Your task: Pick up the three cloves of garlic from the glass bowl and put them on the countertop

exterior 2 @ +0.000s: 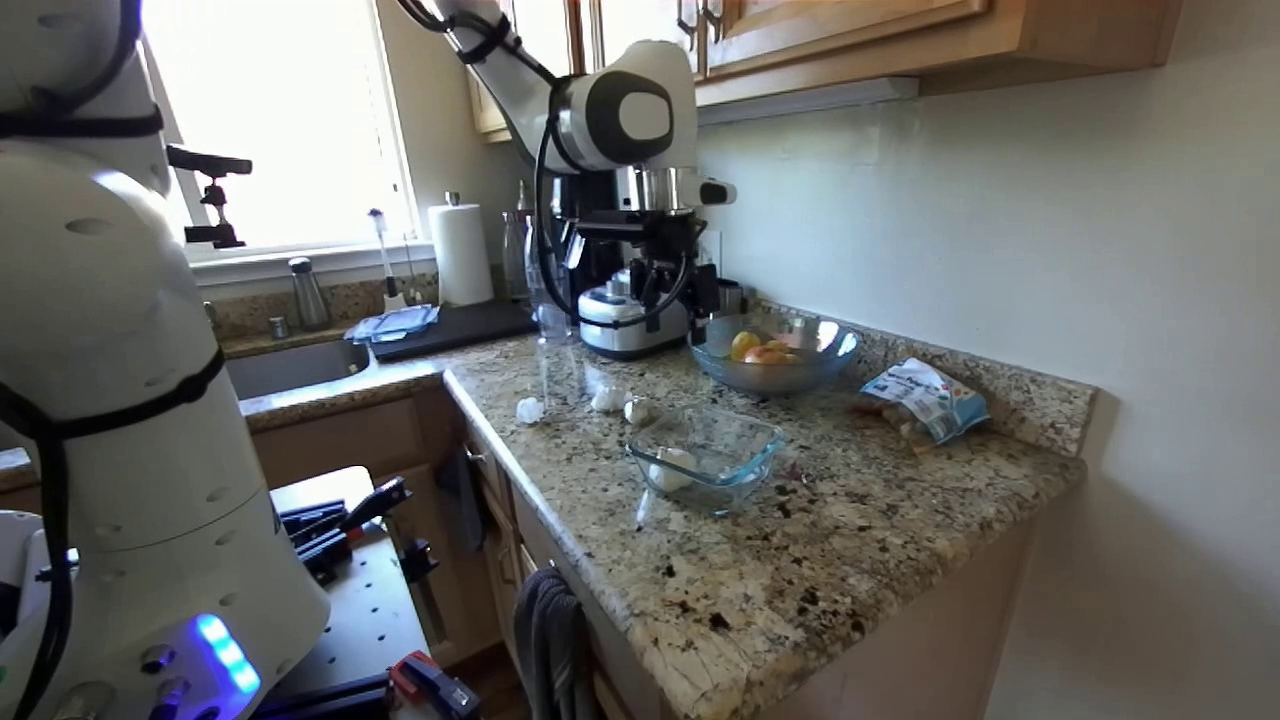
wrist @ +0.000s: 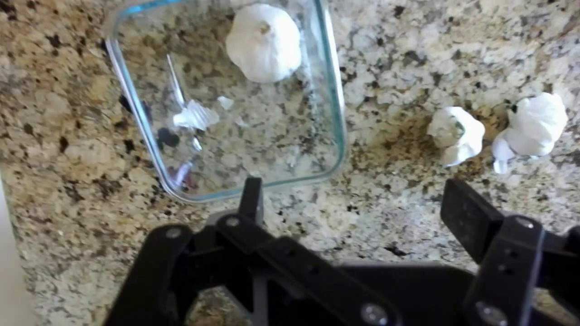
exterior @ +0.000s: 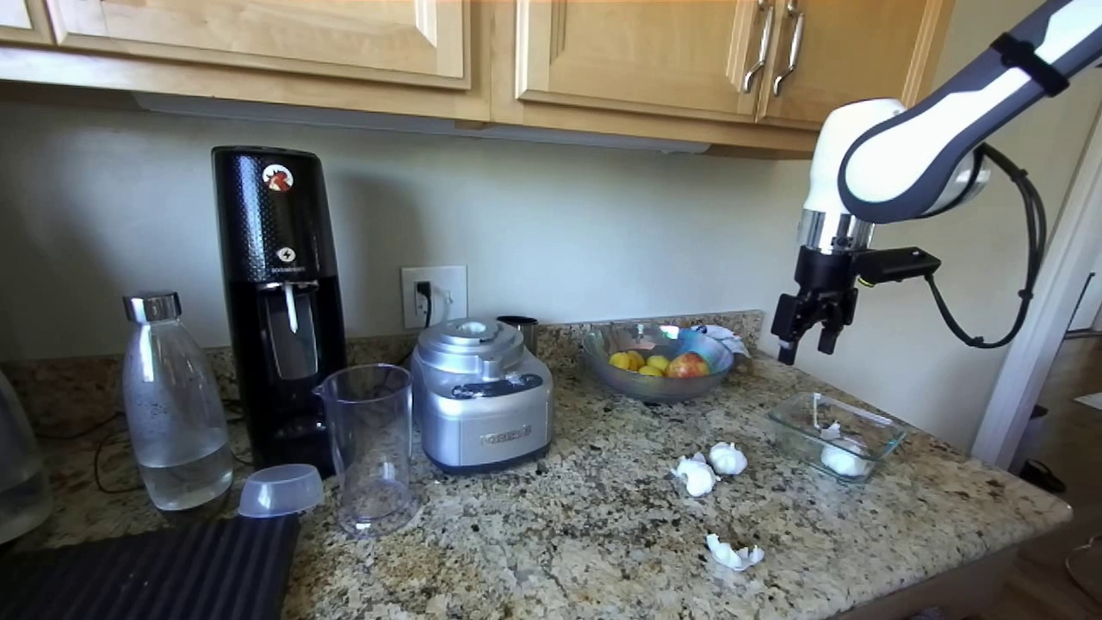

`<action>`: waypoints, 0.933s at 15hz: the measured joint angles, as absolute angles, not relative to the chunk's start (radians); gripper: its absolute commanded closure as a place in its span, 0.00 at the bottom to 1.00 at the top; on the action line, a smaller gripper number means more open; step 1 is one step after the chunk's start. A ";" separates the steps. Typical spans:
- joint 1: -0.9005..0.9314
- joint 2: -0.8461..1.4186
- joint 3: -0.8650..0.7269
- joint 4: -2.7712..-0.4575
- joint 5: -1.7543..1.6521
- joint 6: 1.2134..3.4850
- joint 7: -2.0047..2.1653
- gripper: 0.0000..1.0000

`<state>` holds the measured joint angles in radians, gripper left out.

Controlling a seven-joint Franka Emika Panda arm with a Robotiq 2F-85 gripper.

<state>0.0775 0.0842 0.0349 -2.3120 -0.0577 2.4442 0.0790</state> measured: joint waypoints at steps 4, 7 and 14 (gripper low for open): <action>0.023 0.097 -0.024 -2.361 -0.054 2.500 0.109 0.00; 0.008 0.122 -0.052 -2.386 -0.055 2.542 0.171 0.00; 0.008 0.193 -0.063 -2.399 -0.035 2.550 0.198 0.00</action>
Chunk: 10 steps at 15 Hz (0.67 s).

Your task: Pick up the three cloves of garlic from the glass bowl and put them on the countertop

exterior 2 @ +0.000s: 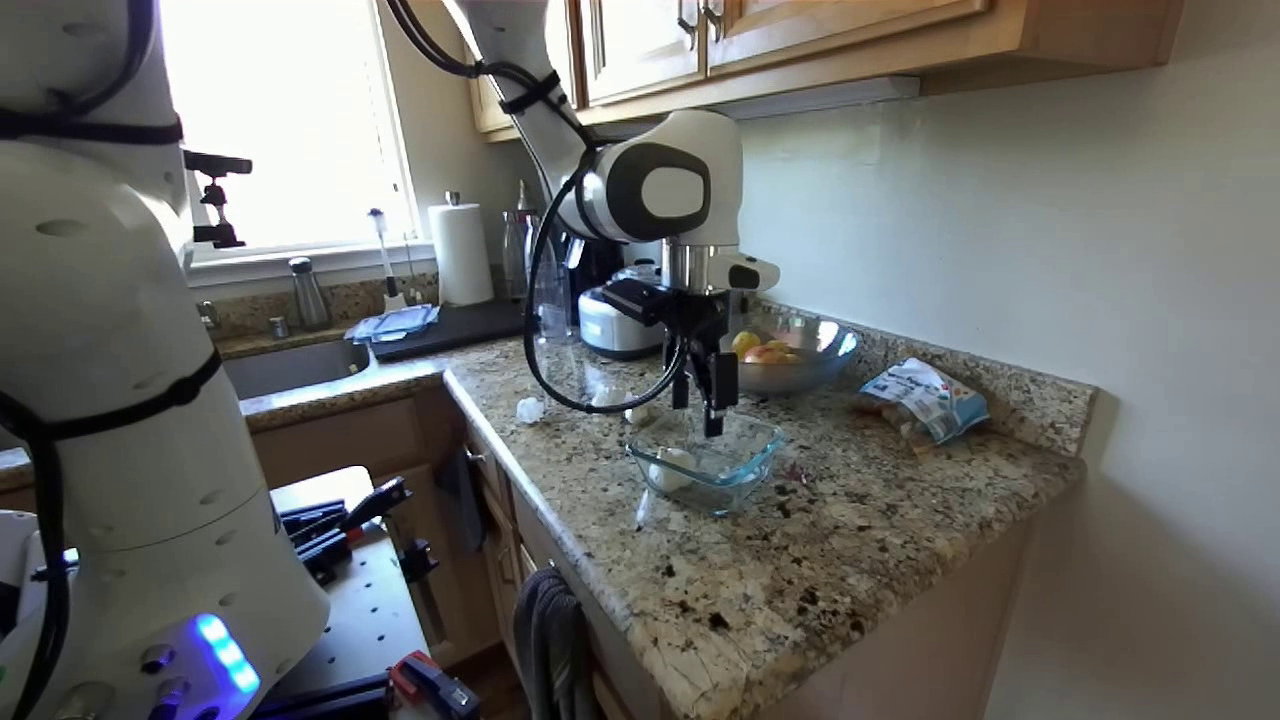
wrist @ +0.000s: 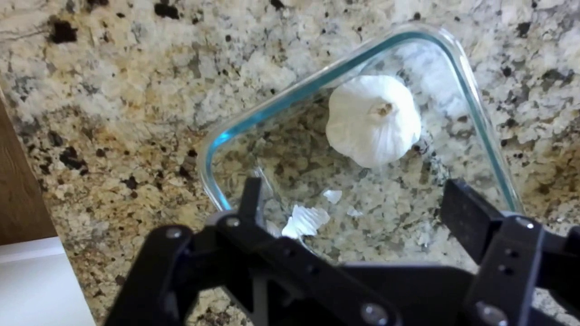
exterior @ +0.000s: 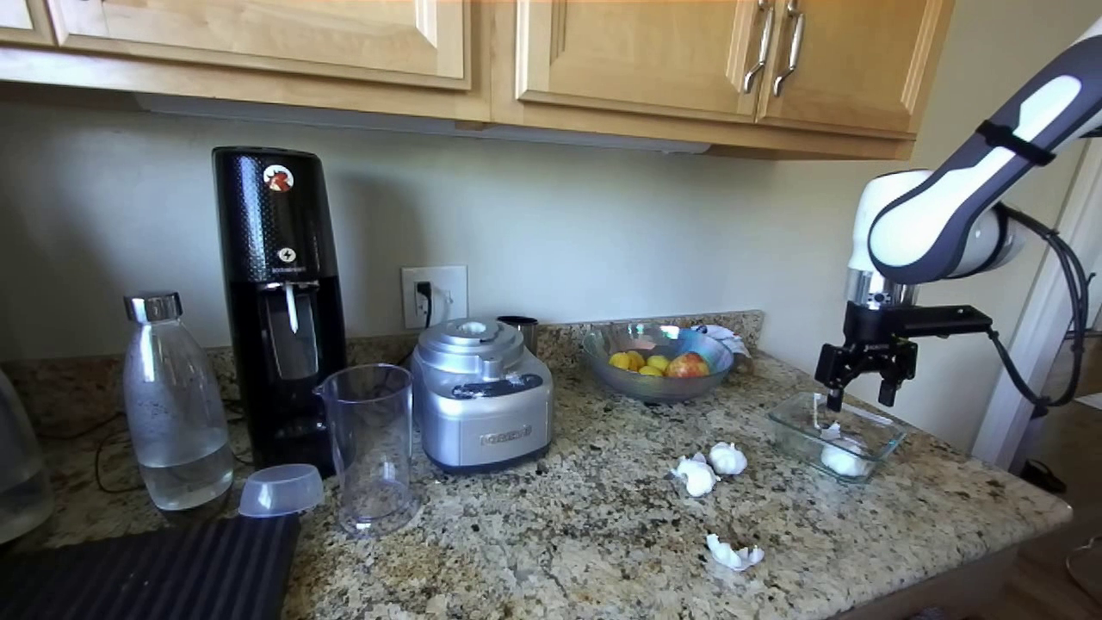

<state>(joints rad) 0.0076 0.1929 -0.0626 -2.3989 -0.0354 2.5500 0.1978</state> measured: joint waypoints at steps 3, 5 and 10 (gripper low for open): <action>0.008 0.221 -0.061 -2.400 -0.033 2.550 0.163 0.00; 0.008 0.237 -0.060 -2.400 -0.033 2.550 0.121 0.00; -0.005 0.253 -0.045 -2.399 0.006 2.550 -0.042 0.00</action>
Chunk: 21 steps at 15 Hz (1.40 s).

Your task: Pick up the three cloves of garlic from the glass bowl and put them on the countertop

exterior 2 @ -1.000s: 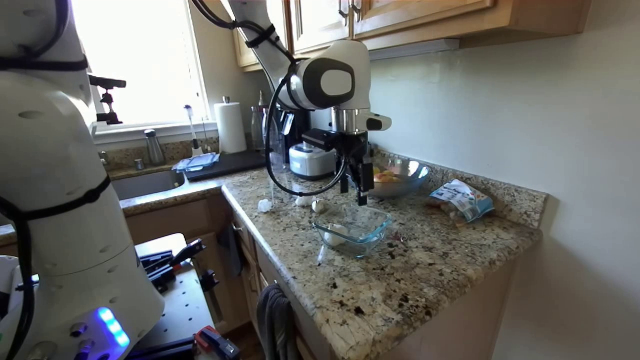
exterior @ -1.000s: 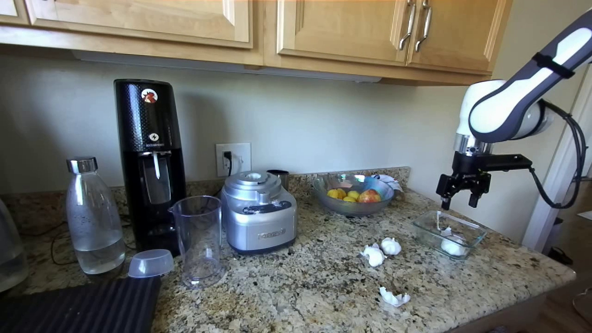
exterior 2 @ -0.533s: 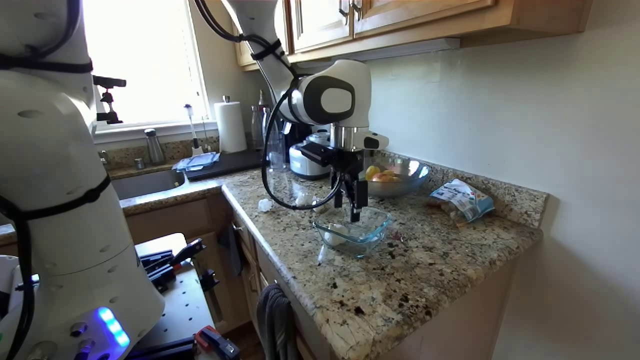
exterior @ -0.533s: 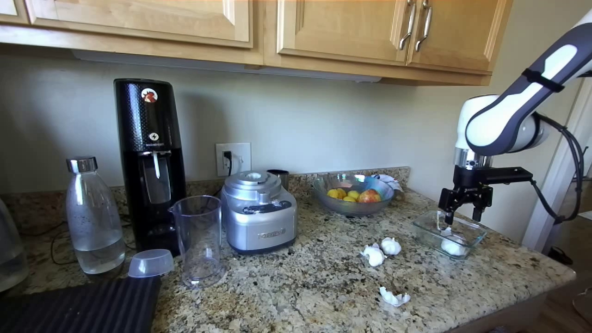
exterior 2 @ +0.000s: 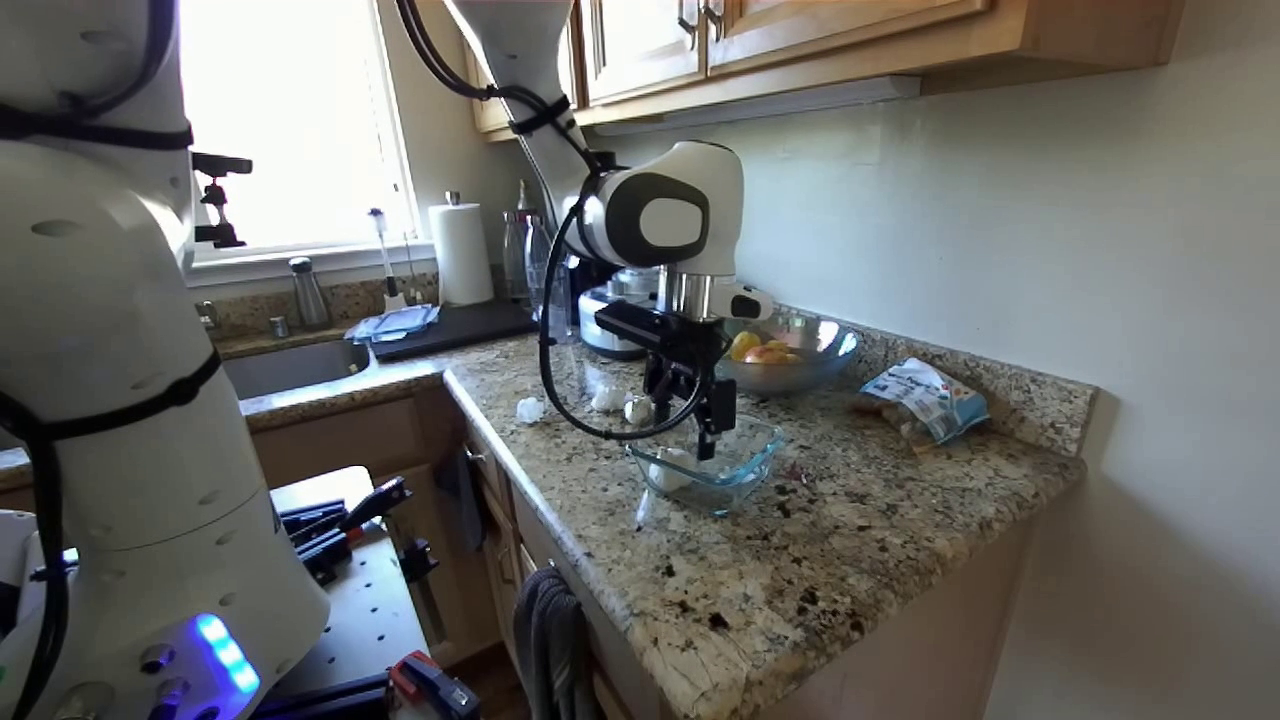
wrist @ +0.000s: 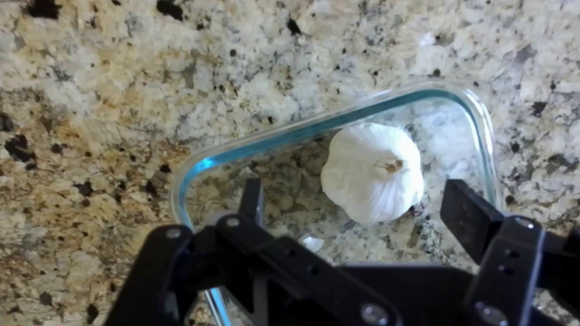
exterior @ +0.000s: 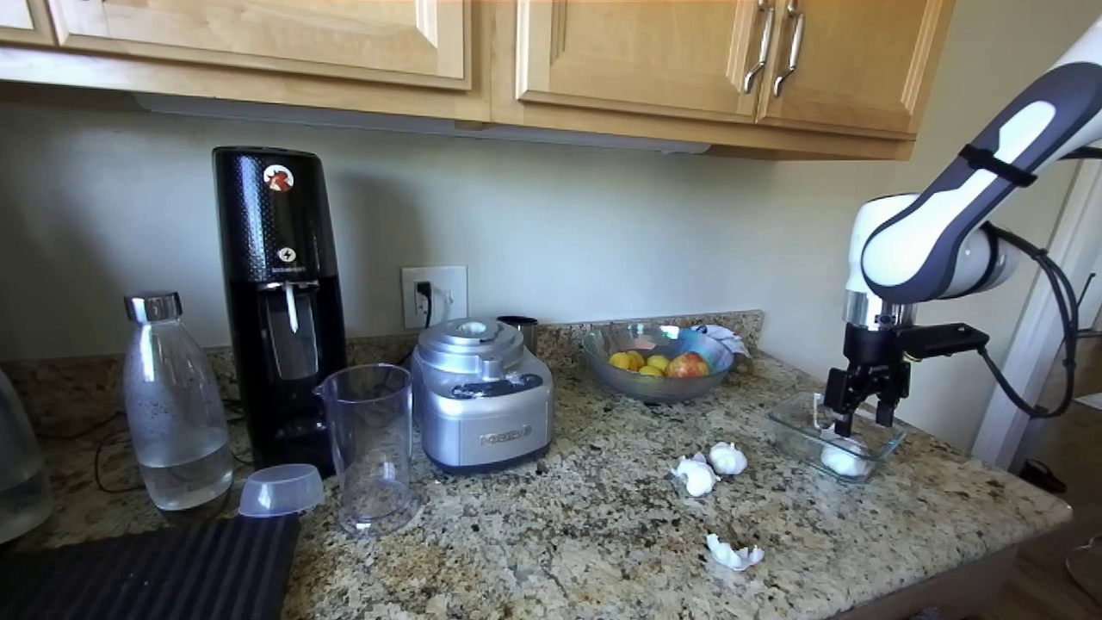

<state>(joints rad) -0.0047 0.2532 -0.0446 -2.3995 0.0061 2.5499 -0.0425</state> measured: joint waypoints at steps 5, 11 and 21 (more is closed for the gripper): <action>-0.035 0.254 -0.005 -2.399 0.065 2.549 -0.239 0.00; -0.040 0.276 0.007 -2.399 0.044 2.550 -0.387 0.00; -0.042 0.300 0.007 -2.396 -0.012 2.557 -0.447 0.00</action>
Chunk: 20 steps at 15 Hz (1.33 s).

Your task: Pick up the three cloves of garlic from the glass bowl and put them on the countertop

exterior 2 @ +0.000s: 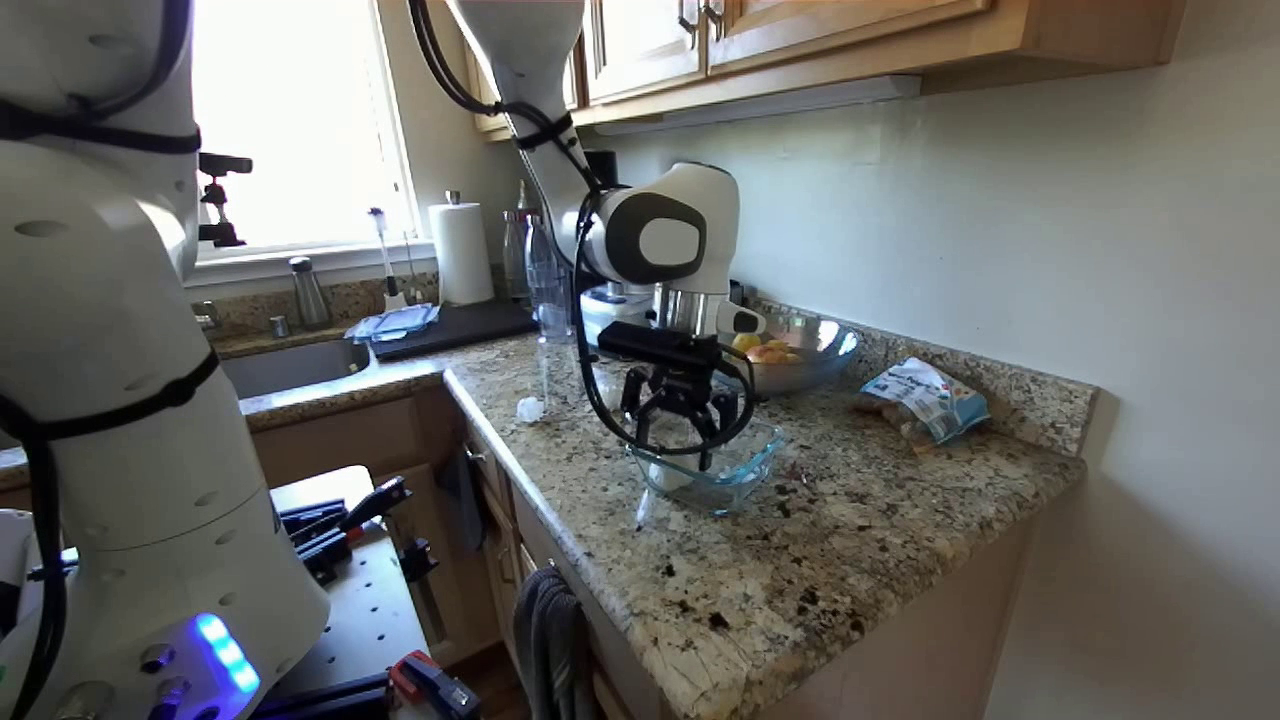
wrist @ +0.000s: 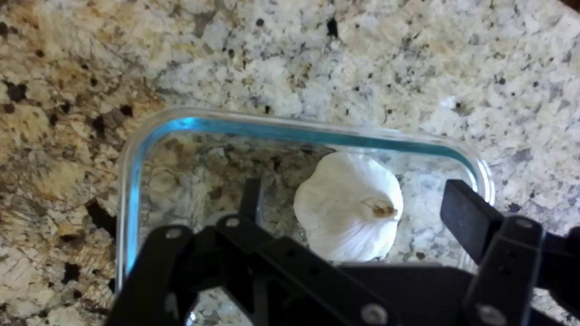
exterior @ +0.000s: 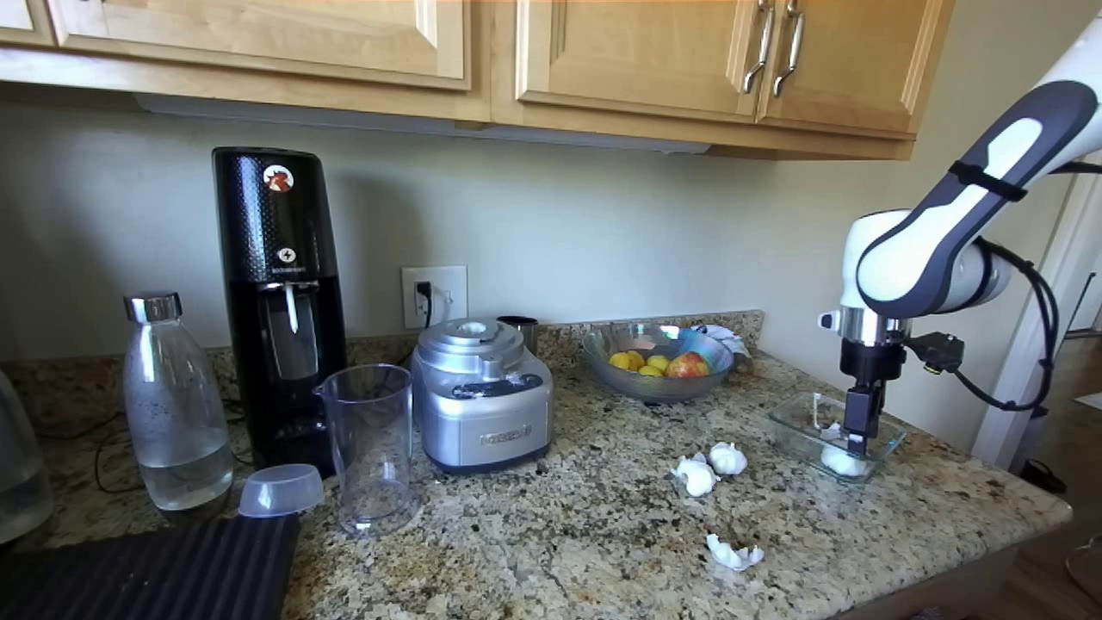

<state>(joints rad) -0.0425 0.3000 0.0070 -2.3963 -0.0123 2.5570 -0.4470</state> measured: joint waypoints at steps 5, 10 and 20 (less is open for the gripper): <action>-0.044 0.328 0.007 -2.393 -0.016 2.596 -0.447 0.00; -0.044 0.361 0.005 -2.389 -0.023 2.665 -0.435 0.00; -0.041 0.385 -0.033 -2.343 -0.177 2.710 -0.337 0.00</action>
